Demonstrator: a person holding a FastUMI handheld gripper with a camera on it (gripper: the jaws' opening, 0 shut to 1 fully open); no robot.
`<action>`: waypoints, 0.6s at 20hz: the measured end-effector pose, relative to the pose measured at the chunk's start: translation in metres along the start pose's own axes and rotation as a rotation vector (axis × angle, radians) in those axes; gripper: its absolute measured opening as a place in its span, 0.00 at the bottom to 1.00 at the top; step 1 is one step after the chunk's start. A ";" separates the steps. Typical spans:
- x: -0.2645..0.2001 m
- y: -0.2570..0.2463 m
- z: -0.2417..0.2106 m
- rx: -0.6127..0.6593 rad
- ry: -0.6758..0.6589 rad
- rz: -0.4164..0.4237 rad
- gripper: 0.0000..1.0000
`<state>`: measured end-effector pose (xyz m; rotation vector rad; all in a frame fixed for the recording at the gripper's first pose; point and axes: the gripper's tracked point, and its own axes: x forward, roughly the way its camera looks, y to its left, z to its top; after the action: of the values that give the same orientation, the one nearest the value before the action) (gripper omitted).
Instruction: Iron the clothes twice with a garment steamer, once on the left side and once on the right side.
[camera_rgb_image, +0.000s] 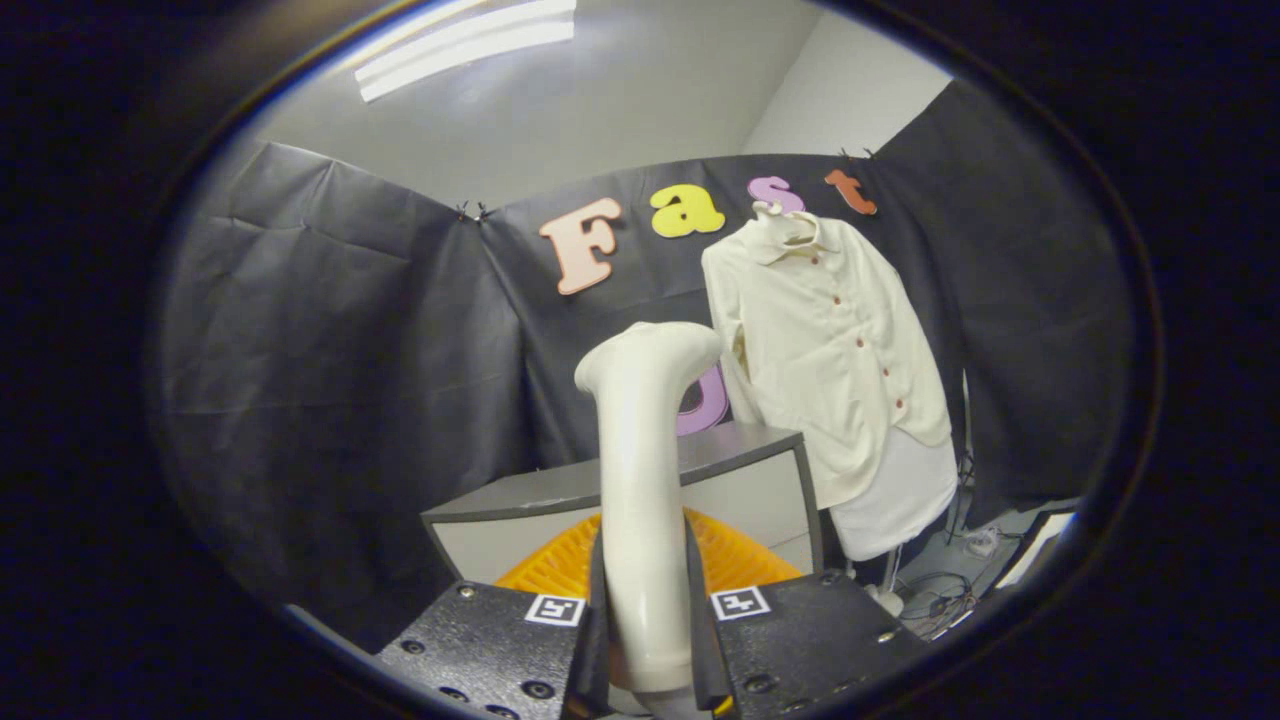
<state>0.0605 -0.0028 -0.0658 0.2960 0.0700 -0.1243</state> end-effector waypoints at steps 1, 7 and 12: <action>-0.004 0.012 -0.002 -0.007 0.006 0.009 0.31; -0.011 0.050 0.010 -0.121 -0.034 -0.004 0.31; -0.021 0.085 0.035 -0.201 -0.113 0.002 0.31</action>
<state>0.0527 0.0698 -0.0065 0.0880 -0.0299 -0.1309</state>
